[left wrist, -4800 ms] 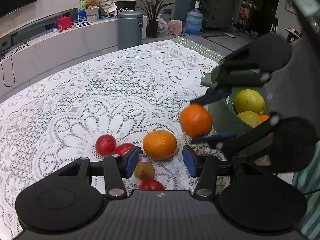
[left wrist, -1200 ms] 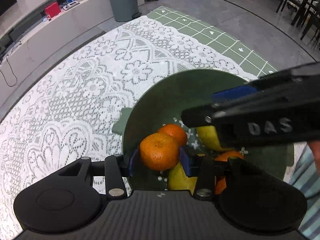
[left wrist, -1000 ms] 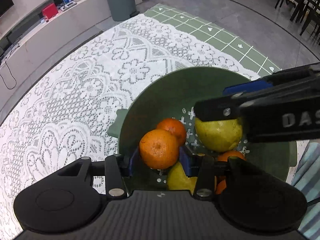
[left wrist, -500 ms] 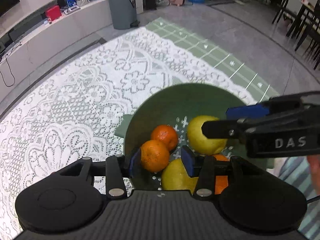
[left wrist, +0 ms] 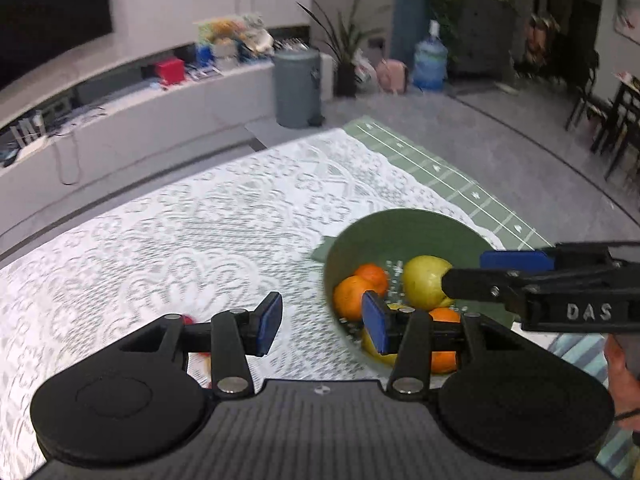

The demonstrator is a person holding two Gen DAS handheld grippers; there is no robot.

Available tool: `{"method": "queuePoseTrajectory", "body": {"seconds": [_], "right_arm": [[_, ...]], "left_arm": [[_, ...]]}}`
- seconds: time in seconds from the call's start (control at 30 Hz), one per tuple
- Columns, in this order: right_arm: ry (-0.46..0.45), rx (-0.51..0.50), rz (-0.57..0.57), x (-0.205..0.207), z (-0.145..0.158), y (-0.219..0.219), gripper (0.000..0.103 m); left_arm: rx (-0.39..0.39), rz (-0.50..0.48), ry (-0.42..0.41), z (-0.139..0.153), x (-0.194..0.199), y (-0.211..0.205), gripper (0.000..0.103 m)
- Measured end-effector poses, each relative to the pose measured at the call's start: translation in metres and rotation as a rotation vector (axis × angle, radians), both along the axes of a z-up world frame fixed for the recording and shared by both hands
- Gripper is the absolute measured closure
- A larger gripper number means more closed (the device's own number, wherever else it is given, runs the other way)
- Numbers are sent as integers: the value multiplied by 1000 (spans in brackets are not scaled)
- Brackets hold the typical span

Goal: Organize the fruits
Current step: 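Open both tools and withdraw them toward the tomatoes and kiwis, then grasp a red tomato with the right tool while the left tool grasps a kiwi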

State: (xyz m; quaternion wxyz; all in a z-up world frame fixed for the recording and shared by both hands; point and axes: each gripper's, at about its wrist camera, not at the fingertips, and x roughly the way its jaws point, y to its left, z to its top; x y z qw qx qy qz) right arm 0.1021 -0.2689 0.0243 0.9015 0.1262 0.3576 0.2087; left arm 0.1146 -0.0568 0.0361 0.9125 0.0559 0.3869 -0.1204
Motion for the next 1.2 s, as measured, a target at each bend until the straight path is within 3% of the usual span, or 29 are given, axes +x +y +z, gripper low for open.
{"method": "queuePoseTrajectory", "body": {"seconds": [0.1,0.4,0.6,0.8,0.93,1.2], "right_arm": [[-37,0,19,-23,0,17,38],[-151,-106,64,-80,-15,62,38],[-119,-225,104,-89,-47,87,38],[-54,-287,146,-91,-76,97,38],[-63,-323,179,-93,-85,104,38],[-79,-364,236,-93,-96,117,40]], "left_arm": [[7,33,-38,-4,-21,14,48],[41,132,-98,-33,-72,52,45],[4,172,-101,-51,-96,72,36],[6,198,-69,-70,-109,82,36],[-62,208,-29,-84,-111,90,36],[-61,215,-12,-96,-113,93,36]]}}
